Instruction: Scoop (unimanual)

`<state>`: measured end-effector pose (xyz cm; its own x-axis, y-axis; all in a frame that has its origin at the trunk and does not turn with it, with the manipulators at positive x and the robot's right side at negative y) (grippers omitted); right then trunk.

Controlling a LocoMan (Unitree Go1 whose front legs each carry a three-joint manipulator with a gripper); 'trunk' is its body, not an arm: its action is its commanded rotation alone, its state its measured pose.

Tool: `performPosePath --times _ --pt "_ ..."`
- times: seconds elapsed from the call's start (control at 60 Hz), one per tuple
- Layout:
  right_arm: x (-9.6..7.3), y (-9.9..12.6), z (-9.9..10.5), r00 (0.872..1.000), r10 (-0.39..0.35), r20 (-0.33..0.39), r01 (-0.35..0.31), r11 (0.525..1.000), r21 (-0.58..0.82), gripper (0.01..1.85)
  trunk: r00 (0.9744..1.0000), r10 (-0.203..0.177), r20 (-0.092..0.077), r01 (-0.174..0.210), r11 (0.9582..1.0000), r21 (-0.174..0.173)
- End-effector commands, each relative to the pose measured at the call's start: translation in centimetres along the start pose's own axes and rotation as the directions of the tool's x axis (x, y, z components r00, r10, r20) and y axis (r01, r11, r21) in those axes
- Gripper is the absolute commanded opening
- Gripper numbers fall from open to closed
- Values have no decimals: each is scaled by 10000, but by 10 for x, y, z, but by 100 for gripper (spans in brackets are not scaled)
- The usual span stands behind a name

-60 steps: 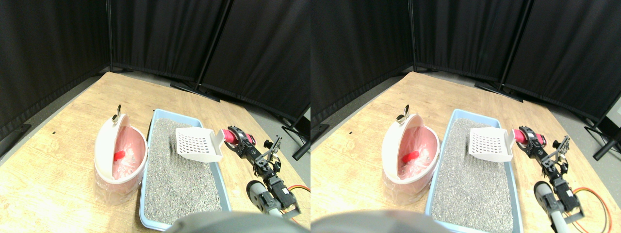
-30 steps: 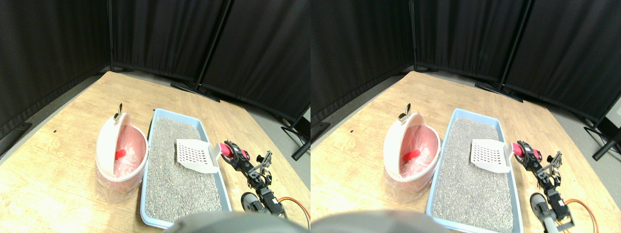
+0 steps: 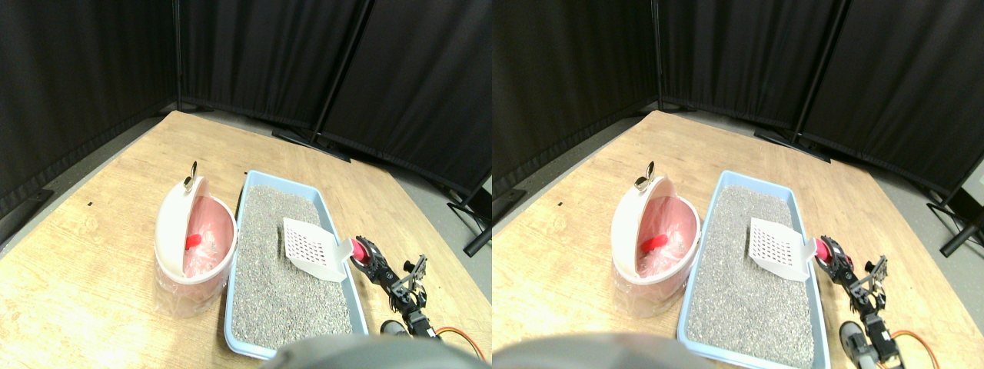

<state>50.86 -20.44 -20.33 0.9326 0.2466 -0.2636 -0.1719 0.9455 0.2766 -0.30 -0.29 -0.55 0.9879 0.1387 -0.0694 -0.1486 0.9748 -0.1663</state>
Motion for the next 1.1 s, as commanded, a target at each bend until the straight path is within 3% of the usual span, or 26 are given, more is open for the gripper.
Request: performPosePath --times 0.017,0.083,0.3,0.317,0.35,0.383,0.4,0.45,0.55,0.633,0.85,0.867,0.95,1.1 --pt "1 1 -9 9994 349 -3 -349 9994 80 5 9997 160 -163 -162 9998 -141" --pt "2 1 -15 9989 419 -206 -418 9991 60 5 9997 179 -177 -182 9997 -158" --pt "5 -5 -22 9969 -298 -726 298 9996 -20 5 9997 166 -197 -169 9998 -140" --pt "4 -4 -20 9931 -684 -957 658 9974 -302 10 9997 160 -196 -163 9998 -153" --pt "2 -1 -16 9845 -1085 -1378 1034 9937 -436 41 9997 156 -201 -158 9998 -142" --pt "1 -1 -14 9800 -1230 -1563 1189 9923 -357 60 9997 163 -185 -165 9998 -142" --pt "1 -1 -14 9800 -1230 -1563 1189 9923 -357 60 9997 163 -185 -165 9998 -142" --pt "-3 2 -10 9725 -1410 -1854 1442 9895 39 97 9997 163 -185 -165 9998 -142" --pt "-8 5 -7 9712 -1365 -1952 1440 9893 246 123 9997 163 -185 -165 9998 -142" --pt "-12 10 -4 9698 -1361 -2025 1429 9895 196 132 9997 163 -185 -165 9998 -142" --pt "-24 19 8 9846 -792 -1556 878 9949 497 137 9997 163 -185 -165 9998 -142" --pt "-26 20 9 9869 -708 -1453 800 9951 584 136 9996 -56 -278 57 10000 51" --pt "-31 22 13 9928 -462 -1105 527 9970 571 133 9996 -109 -271 112 9999 111" --pt "-42 24 23 9988 -470 -101 474 9981 386 108 9991 -350 -232 356 9990 268"
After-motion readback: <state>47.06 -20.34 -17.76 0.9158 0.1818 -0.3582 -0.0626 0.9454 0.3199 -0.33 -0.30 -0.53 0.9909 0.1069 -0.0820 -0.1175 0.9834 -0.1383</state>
